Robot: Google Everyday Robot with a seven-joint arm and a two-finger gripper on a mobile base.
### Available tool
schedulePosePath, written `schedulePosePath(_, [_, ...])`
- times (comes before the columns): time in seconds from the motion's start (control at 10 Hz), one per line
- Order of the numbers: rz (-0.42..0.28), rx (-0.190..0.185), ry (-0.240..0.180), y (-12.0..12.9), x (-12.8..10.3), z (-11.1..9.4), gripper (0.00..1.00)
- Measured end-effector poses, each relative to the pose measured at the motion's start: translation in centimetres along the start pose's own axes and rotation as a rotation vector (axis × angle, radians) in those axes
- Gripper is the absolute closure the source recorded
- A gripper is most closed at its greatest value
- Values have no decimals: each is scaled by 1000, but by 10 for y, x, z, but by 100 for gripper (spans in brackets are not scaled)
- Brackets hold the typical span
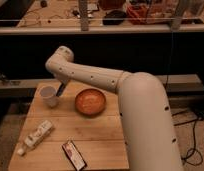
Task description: Place the white sponge in the ceramic cup
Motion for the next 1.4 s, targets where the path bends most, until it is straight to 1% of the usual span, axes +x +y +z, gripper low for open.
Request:
schedulePosePath(1.0, [19, 37, 2, 3, -4, 7, 99])
schedulePosePath(1.4, [22, 52, -3, 2, -5, 8, 99])
